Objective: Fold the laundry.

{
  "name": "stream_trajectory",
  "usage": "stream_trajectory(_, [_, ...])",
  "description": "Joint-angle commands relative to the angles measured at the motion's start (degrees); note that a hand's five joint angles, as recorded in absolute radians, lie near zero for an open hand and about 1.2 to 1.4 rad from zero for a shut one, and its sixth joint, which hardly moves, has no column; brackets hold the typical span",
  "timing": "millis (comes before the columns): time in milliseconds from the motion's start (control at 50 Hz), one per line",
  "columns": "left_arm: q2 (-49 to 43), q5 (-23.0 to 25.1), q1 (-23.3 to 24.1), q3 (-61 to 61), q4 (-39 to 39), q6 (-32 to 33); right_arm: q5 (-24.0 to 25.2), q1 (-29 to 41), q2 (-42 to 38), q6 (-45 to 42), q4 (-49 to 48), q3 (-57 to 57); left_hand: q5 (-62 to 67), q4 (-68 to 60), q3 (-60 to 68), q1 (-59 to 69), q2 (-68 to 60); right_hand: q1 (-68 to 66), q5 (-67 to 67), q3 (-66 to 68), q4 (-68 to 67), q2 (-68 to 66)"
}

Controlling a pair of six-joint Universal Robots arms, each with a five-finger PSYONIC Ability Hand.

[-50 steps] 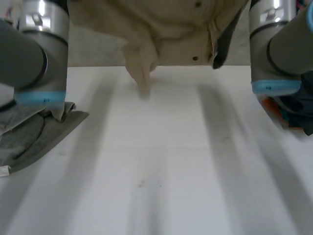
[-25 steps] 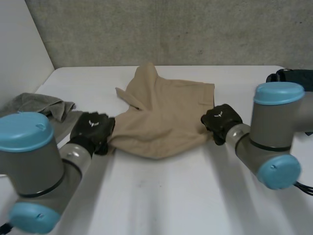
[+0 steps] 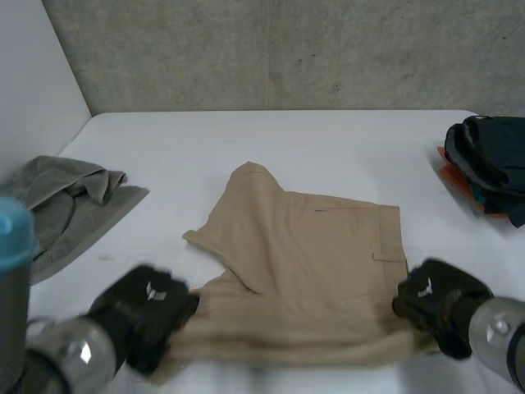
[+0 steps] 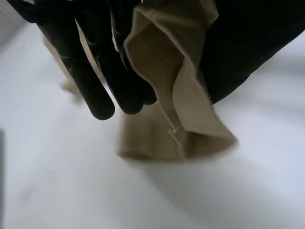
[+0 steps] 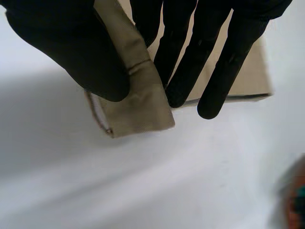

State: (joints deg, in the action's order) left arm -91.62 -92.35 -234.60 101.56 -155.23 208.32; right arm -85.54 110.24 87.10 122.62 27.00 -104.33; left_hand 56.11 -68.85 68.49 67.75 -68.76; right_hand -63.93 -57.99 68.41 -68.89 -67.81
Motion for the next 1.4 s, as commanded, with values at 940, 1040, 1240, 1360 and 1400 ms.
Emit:
stream_trajectory(940, [-28.9, 4.4, -4.5, -13.1, -53.7, -13.5, 0.1, -3.5, -28.9, 36.3, -36.5, 12.8, -56.1, 58.8, -58.5, -57.7, 58.8, -9.9, -5.8, 5.4, -4.9, -6.0])
stream_trajectory(1040, [-27.5, 4.2, -4.6, -12.8, -53.2, -13.7, -7.9, -5.4, -27.6, 28.6, -38.0, 12.3, -56.1, 58.8, -58.5, -57.7, 58.8, -16.1, -12.0, 11.6, -11.1, -12.2])
stream_trajectory(1240, [-20.1, 4.2, -6.0, -10.1, -53.0, -16.4, -9.3, -9.7, -18.6, 4.5, -41.0, 10.4, -56.1, 58.8, -58.5, -57.7, 58.8, -16.1, -12.0, 11.6, -11.1, -12.2])
stream_trajectory(1360, [-17.5, 4.2, -6.4, -8.8, -53.0, -18.6, 0.1, 4.8, -17.7, 4.5, -52.5, 12.5, -56.1, 58.8, -58.5, -57.7, 58.8, -16.1, -12.0, 11.6, -11.1, -12.2])
stream_trajectory(1400, [-17.0, 4.2, -6.5, -8.8, -53.0, -19.0, 4.0, 8.1, -18.0, 4.6, -55.5, 11.9, -56.1, 58.8, -58.5, -57.7, 58.8, -16.1, -12.0, 11.6, -11.1, -12.2])
